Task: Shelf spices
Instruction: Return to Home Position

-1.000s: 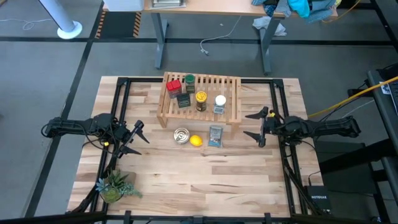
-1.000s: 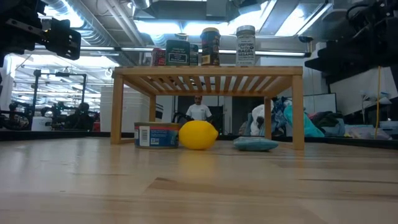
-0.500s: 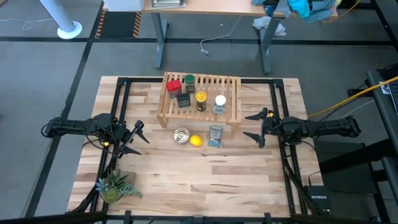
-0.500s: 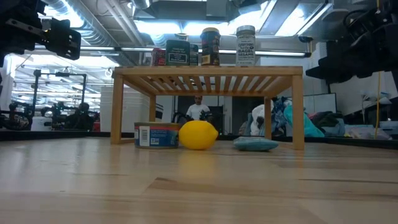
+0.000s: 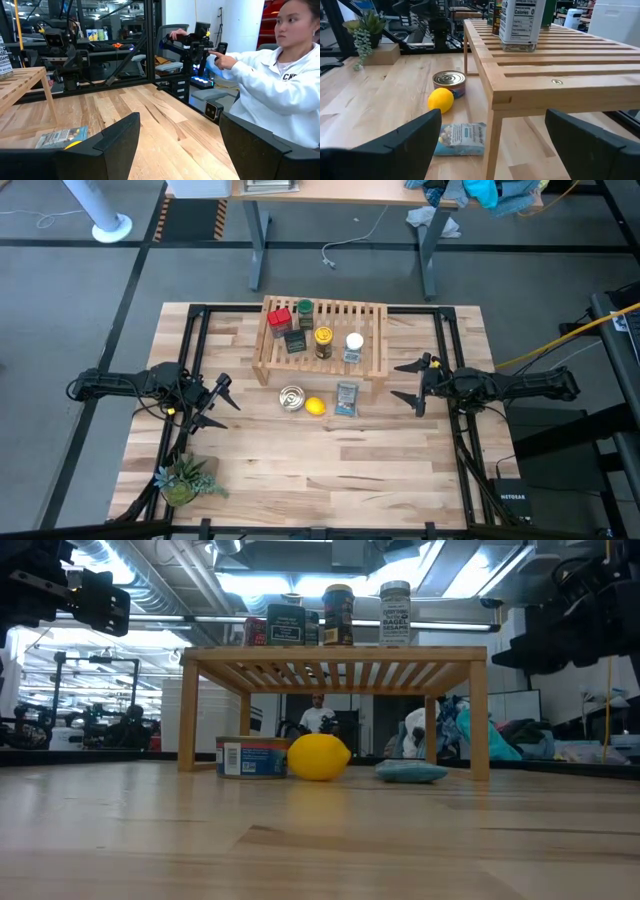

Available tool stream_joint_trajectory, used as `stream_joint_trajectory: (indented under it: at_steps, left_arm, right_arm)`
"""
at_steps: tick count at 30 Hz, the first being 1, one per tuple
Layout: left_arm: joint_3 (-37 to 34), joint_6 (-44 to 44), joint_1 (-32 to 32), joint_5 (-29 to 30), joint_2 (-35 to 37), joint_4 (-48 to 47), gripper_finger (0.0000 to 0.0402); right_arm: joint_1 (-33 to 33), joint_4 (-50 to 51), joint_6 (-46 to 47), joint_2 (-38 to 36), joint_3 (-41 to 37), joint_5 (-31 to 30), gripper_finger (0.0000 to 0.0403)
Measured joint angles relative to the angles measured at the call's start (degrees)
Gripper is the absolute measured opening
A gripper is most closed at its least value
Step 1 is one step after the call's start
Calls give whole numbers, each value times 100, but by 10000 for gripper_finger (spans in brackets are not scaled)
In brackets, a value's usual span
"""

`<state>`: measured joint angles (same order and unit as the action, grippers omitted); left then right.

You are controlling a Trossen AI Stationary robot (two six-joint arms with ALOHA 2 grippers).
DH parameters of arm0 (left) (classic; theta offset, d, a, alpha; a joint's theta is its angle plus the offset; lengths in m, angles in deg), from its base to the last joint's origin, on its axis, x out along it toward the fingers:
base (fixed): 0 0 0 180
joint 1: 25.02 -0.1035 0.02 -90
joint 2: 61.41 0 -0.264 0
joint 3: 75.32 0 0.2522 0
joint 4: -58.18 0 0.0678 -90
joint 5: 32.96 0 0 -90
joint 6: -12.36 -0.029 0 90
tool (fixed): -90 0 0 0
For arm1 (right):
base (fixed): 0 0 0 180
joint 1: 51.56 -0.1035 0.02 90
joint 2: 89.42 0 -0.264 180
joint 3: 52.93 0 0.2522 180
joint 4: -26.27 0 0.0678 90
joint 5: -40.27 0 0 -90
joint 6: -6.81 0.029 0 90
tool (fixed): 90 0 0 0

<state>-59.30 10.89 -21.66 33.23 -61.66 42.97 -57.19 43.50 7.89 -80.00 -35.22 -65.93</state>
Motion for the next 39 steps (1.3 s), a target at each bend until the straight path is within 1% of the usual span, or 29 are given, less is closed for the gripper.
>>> stream_joint_trajectory:
  at_steps: [5, 9, 11, 14, 20, 24, 29, 32, 35, 39]
  left_arm:
    - [0, 0, 0, -1, 0, 0, 266]
    - [0, 1, 1, -2, 0, 0, 266]
    - [0, 0, 1, 0, 0, 0, 266]
    - [0, 0, 2, -2, -2, 0, 266]
    - [2, 0, 0, -2, 0, 0, 266]
    - [1, 1, 0, -2, -2, 0, 266]
    - [0, 0, 0, -1, -2, 0, 266]
    - [0, 0, 0, -2, 0, 0, 266]
    - [0, 0, 0, 0, -2, 0, 266]
    - [0, 0, 0, 0, -2, 0, 266]
  right_arm:
    - [2, 301, -2, -345, 1, -21, 363]
    - [2, 462, -9, -782, 24, 100, 363]
    - [2, 475, -156, -926, 24, 140, 363]
    - [2, 496, -425, -925, 26, 271, 363]
    - [2, 504, -437, -929, 24, 538, 363]
    - [2, 489, -437, -929, 17, 843, 363]
    - [2, 265, -437, -927, -13, 1415, 363]
    - [10, 29, -439, -929, -13, 1487, 363]
    - [165, -106, -438, -929, -13, 1585, 363]
    - [505, -311, -439, -929, -11, 2018, 363]
